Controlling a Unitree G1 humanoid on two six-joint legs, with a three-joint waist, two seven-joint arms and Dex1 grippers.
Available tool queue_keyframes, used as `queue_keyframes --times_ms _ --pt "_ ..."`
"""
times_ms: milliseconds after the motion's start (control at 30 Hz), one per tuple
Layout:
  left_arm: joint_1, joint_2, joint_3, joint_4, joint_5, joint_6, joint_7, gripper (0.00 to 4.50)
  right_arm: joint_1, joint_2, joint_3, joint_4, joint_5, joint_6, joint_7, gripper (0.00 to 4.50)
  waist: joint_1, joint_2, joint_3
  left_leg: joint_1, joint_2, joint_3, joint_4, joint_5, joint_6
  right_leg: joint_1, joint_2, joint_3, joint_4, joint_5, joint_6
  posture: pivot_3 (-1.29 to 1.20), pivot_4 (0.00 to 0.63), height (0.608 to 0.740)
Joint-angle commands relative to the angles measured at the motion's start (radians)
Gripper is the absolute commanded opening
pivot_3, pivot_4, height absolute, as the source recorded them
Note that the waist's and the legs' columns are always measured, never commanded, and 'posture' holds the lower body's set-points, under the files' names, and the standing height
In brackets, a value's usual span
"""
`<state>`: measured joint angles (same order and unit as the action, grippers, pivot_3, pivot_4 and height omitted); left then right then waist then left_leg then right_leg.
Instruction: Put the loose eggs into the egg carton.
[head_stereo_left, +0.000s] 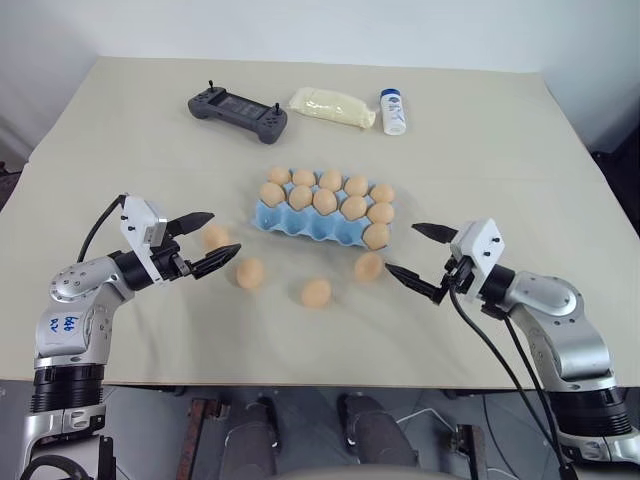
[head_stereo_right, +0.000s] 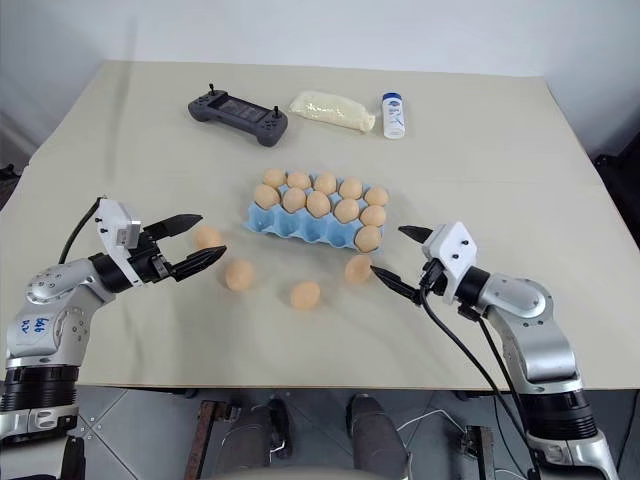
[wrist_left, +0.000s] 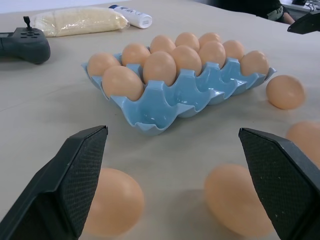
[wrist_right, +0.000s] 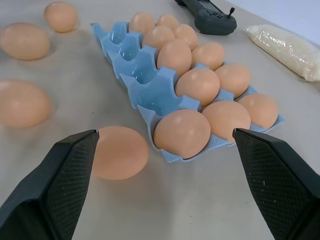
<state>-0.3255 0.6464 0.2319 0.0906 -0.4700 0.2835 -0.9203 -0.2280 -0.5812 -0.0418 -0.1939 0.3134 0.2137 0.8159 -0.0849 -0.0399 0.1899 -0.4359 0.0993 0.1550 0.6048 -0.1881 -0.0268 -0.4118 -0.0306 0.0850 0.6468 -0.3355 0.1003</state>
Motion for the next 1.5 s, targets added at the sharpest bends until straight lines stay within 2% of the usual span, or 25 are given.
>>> queue_keyframes --times_ms 33,533,900,1067,1300,1433,1500 --pt "-0.012 -0.001 0.017 -0.026 -0.023 -0.001 -0.003 4.47 -0.017 0.004 -0.004 -0.011 -0.003 -0.027 -0.006 4.50 0.000 0.000 0.000 0.000 0.000 0.000 0.000 0.000 0.000 0.000 0.000 0.000 0.000 0.000 0.000 0.00 0.150 0.740" --pt "-0.076 0.009 -0.025 -0.024 0.023 0.036 0.054 4.47 -0.020 -0.014 -0.038 -0.036 0.021 0.022 -0.021 4.50 0.001 0.000 0.000 0.000 0.000 -0.002 0.005 0.000 0.001 0.000 0.002 0.000 0.004 0.000 0.000 0.00 0.150 0.740" --pt "-0.099 0.001 -0.022 0.060 0.004 -0.044 -0.066 4.47 0.293 -0.233 -0.228 -0.305 0.217 0.258 0.108 4.50 0.005 0.000 0.000 0.000 0.000 -0.005 0.006 -0.001 0.001 0.002 0.000 -0.001 0.005 -0.003 -0.006 0.00 0.150 0.740" --pt "-0.098 0.008 -0.028 0.080 -0.001 -0.055 -0.125 4.47 0.363 -0.284 -0.266 -0.368 0.257 0.304 0.136 4.50 0.000 0.000 0.000 0.003 0.000 -0.004 0.007 -0.001 0.002 0.004 -0.001 0.001 0.004 -0.005 -0.010 0.00 0.150 0.740" --pt "-0.053 0.021 -0.028 0.053 -0.006 -0.071 -0.197 4.47 0.216 -0.247 -0.145 -0.395 0.282 0.379 0.069 4.50 -0.003 0.000 0.000 0.006 0.000 -0.003 0.007 -0.001 0.003 0.006 -0.002 0.002 0.004 -0.005 -0.013 0.00 0.150 0.740" --pt "-0.022 0.017 -0.014 0.025 -0.023 -0.080 -0.210 4.47 0.106 -0.179 -0.028 -0.359 0.261 0.389 0.037 4.50 -0.002 -0.001 0.000 0.006 0.000 -0.003 0.006 -0.001 0.003 0.006 -0.004 0.001 0.003 -0.005 -0.014 0.00 0.150 0.740" --pt "-0.009 0.016 0.001 0.006 -0.078 -0.038 -0.243 4.47 0.071 -0.151 0.012 -0.339 0.244 0.376 0.033 4.50 -0.001 -0.001 0.000 0.006 0.000 -0.003 0.005 -0.001 0.003 0.006 -0.004 0.001 0.002 -0.006 -0.014 0.00 0.150 0.740"
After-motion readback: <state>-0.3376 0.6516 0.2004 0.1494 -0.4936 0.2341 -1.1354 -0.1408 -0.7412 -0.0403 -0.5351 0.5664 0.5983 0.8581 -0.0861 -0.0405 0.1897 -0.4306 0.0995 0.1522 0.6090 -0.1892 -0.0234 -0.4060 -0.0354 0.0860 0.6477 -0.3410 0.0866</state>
